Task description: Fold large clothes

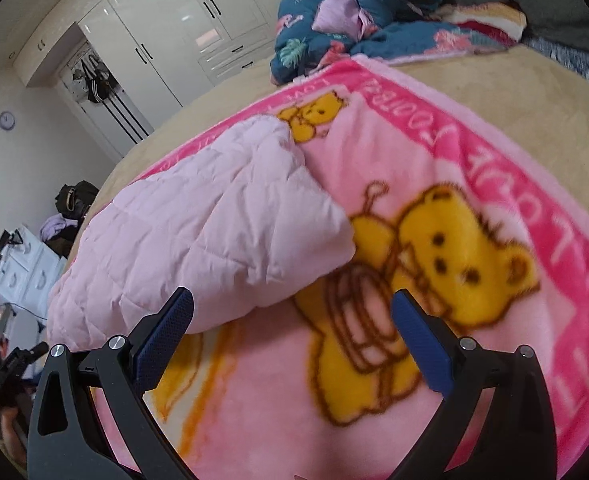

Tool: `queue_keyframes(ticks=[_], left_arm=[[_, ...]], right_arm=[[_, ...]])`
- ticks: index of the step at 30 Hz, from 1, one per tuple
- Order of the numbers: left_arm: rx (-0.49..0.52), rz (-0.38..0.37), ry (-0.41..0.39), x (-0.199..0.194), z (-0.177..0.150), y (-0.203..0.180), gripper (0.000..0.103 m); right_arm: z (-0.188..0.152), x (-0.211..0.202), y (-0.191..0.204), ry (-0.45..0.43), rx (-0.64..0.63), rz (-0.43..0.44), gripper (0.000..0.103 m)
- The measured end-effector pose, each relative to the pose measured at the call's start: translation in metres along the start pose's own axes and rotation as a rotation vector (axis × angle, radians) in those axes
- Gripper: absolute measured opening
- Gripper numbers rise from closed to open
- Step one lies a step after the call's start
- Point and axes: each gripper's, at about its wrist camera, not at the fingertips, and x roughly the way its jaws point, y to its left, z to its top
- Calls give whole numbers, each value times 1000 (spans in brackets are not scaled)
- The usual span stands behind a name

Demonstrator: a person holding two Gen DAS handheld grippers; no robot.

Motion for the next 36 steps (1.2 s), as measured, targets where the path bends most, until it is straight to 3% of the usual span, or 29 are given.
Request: queue_keyframes(ticks=[4,10,14,21,31,35,36], left_arm=[[-141,-107,62,22,8,14,94],[-253,-136,58,44,24,28,94],[-258,-126,54,54,34,26,94],[-305,-154,68,79,42,34,95],[-285,-155,11,94,47,31,95],[-268,-144,-11,88,49,25,89],[-250,-140,-23,83,49,22,79]], right_arm=[[-1,14,-1,24,56,35,99],[8,38,-6,47,175,82,99],[14,62,-9,68,226,83,99],[21,98,-12,97,281,156,99],[30,130,-7,89,297,215,98],[36,133,-3,70,270,246,70],[38,131,1,62,245,255,60]])
